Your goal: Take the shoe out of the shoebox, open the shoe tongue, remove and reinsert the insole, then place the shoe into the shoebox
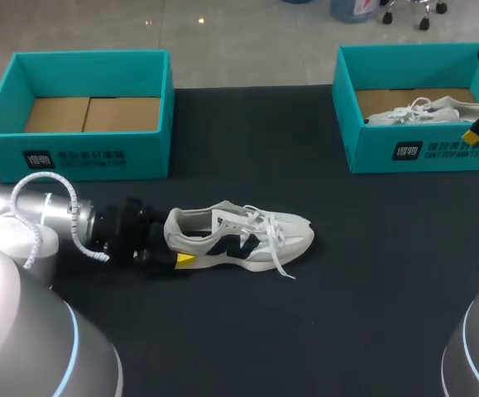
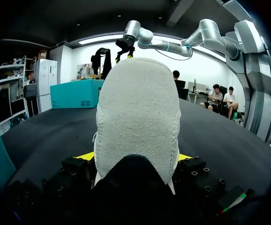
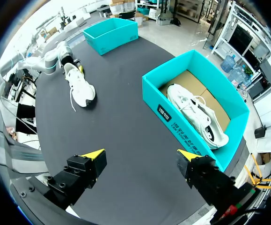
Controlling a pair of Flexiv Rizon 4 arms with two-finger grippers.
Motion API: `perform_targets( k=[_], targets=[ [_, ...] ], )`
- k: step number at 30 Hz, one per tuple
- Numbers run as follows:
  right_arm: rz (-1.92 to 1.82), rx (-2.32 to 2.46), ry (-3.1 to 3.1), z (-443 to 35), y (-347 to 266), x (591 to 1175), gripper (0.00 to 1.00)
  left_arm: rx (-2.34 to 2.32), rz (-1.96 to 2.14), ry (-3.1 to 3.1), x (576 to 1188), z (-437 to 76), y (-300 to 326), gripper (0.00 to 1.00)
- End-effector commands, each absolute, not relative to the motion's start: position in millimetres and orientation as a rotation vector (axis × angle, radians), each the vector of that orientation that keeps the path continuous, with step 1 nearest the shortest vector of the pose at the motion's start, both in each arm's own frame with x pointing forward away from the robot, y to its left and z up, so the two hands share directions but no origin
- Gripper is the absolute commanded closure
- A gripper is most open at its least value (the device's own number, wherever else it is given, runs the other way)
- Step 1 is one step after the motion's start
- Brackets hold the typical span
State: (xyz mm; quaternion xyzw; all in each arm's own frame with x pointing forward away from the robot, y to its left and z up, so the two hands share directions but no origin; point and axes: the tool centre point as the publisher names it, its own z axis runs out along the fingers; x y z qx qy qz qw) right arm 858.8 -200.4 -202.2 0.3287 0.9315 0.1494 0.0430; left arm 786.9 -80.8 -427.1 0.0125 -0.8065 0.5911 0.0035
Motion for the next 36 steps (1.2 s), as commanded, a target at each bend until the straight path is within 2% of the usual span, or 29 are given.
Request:
perform_targets(
  k=[1, 13, 27, 36],
  targets=[
    [0.457, 1.005, 2.85, -202.5, -200.6, 859.6, 0.0, 0.039, 1.853, -2.529, 788.2, -430.2, -81.5, 1.0],
    [0.457, 1.005, 2.85, -202.5, -200.6, 859.6, 0.0, 0.039, 1.853, -2.529, 788.2, -430.2, -81.5, 1.0],
    [0.026, 1.261, 2.718, -162.3, -95.4, 853.3, 0.0, 0.039, 1.853, -2.529, 788.2, -430.2, -81.5, 1.0],
    [0.027, 1.402, 2.72, -159.6, -82.7, 847.2, 0.0, 0.039, 1.853, -2.529, 788.2, -430.2, -81.5, 1.0]
  ],
)
